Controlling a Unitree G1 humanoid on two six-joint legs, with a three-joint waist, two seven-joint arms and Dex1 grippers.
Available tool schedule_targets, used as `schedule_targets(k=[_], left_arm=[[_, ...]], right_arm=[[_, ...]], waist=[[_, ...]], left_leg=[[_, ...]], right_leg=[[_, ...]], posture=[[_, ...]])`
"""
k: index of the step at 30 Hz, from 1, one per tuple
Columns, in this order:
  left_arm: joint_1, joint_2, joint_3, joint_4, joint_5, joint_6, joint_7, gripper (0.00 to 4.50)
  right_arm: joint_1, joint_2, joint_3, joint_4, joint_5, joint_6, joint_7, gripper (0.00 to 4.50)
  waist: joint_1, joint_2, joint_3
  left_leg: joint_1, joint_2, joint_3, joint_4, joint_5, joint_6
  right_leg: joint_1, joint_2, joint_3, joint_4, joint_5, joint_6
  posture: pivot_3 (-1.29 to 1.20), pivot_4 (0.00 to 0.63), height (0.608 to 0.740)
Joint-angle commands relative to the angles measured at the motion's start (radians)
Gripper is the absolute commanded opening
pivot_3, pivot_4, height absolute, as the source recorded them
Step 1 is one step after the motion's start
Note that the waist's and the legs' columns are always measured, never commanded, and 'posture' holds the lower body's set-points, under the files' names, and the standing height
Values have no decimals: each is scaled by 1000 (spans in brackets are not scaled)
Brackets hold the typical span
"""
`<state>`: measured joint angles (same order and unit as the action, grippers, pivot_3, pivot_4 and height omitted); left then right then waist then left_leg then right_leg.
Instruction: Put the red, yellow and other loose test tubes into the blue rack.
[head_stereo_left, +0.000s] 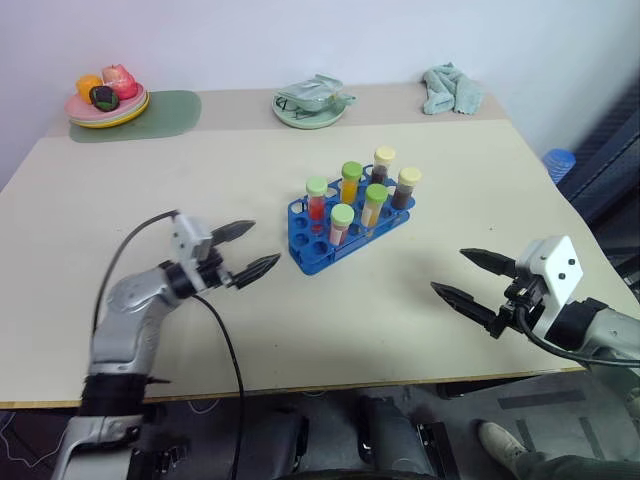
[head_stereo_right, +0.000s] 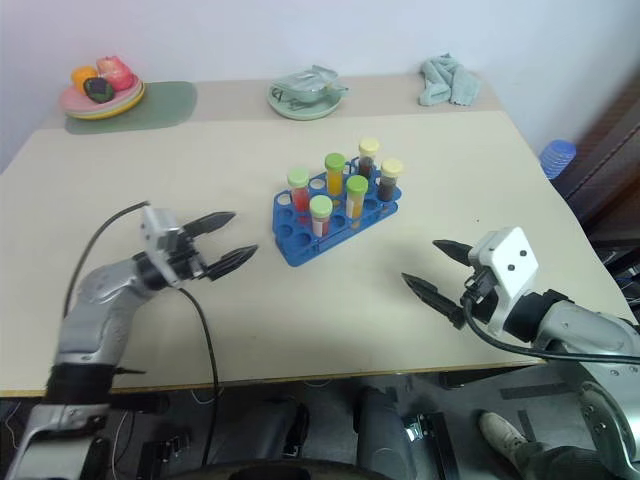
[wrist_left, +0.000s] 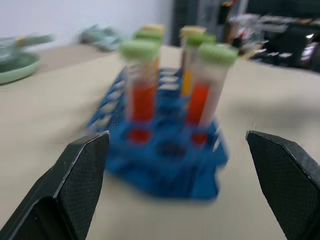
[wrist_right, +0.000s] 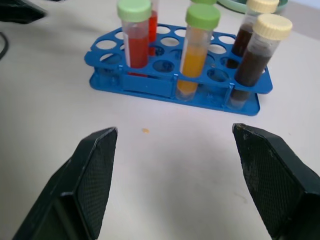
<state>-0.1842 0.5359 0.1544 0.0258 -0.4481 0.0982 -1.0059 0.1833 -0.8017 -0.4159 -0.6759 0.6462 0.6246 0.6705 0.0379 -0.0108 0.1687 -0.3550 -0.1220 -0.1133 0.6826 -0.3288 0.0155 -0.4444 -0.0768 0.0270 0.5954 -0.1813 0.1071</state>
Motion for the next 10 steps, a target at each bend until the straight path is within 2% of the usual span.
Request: schedule_targets(k=[1, 3, 10], left_arm=[[66, 68, 90, -74, -33, -7, -19, 4467], [100, 101, 114, -94, -64, 23, -38, 4467], [183, 157, 143, -139, -85, 51, -64, 4467]], right_arm=[[24, -26, -79, 29, -26, -47, 49, 3766], [44, -31, -111, 41, -28, -54, 69, 3766], [83, -29, -180, 39, -26, -61, 105, 3766]], waist=[[2, 0, 0], [8, 0, 0], [0, 1, 0]], left_leg=[[0, 0, 0, 0, 0, 0], [0, 0, -1, 0, -3, 5], [0, 0, 0, 0, -3, 5]], right_leg=[[0, 0, 0, 0, 0, 0], [1, -1, -1, 0, 0, 0], [1, -1, -1, 0, 0, 0]], posture=[[0, 150, 740], [0, 150, 740], [0, 150, 740]])
